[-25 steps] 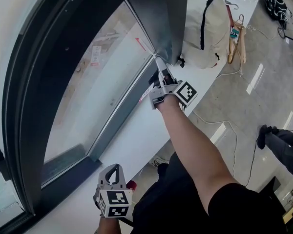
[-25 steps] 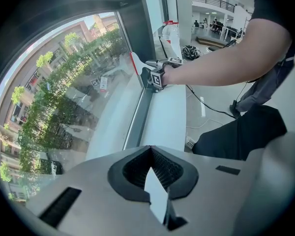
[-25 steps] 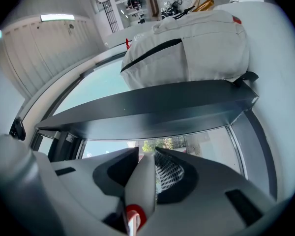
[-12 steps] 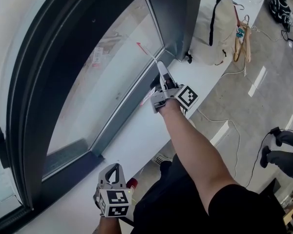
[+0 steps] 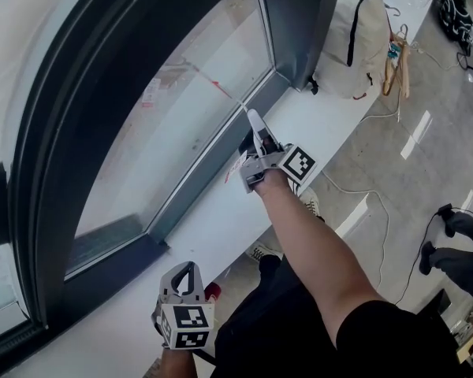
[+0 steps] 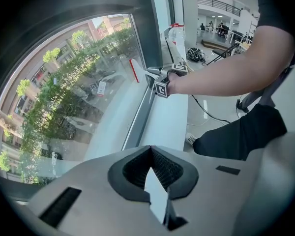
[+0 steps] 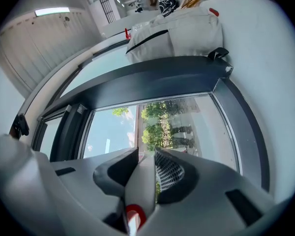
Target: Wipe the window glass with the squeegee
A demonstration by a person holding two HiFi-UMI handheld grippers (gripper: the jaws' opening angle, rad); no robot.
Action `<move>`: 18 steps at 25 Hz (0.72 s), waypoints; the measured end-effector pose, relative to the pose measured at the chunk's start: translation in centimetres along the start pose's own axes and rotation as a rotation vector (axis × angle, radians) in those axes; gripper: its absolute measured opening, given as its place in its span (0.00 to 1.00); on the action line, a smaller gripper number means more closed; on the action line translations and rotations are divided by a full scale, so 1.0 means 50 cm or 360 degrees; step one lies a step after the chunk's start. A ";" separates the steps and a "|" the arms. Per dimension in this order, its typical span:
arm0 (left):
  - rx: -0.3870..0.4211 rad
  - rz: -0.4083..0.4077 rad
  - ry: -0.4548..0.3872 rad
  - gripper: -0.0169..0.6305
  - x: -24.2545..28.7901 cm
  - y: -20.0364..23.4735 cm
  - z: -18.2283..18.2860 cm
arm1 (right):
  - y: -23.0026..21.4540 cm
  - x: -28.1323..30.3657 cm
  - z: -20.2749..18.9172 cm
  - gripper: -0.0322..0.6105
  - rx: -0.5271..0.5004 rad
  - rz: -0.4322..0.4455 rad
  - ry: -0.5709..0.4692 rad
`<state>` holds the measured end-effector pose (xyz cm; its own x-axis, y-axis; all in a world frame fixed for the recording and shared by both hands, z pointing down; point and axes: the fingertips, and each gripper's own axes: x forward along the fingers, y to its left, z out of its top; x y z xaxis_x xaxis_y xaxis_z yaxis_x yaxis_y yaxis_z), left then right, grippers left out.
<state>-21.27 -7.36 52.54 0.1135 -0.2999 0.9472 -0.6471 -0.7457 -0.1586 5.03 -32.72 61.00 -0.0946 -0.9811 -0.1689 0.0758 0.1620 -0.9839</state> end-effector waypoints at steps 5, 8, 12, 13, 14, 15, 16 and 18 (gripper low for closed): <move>-0.0021 0.0004 -0.0010 0.03 -0.013 0.001 -0.037 | -0.005 -0.025 -0.063 0.19 0.0013 -0.0019 0.0045; -0.0036 0.0000 -0.0010 0.03 -0.019 -0.001 -0.062 | -0.005 -0.036 -0.107 0.19 0.0025 -0.0019 0.0085; -0.0047 -0.0005 -0.0015 0.03 -0.027 0.001 -0.095 | -0.005 -0.052 -0.173 0.19 0.0028 -0.0016 0.0148; -0.0048 -0.0003 -0.0020 0.03 -0.029 0.003 -0.102 | -0.005 -0.056 -0.190 0.19 0.0030 -0.0018 0.0164; -0.0049 -0.0001 -0.0024 0.03 -0.032 0.006 -0.109 | -0.006 -0.061 -0.206 0.19 0.0032 -0.0022 0.0179; -0.0052 0.0001 -0.0029 0.03 -0.034 0.009 -0.116 | -0.007 -0.065 -0.222 0.19 0.0032 -0.0026 0.0195; -0.0056 0.0003 -0.0032 0.03 -0.037 0.012 -0.124 | -0.007 -0.069 -0.238 0.19 0.0033 -0.0030 0.0210; -0.0066 0.0005 -0.0036 0.03 -0.043 0.016 -0.142 | -0.007 -0.076 -0.270 0.19 0.0039 -0.0032 0.0234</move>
<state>-27.41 -3.09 52.33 0.1283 -0.3160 0.9401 -0.6780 -0.7197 -0.1494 -8.03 -27.61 61.20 -0.2404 -0.9577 -0.1579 0.0963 0.1384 -0.9857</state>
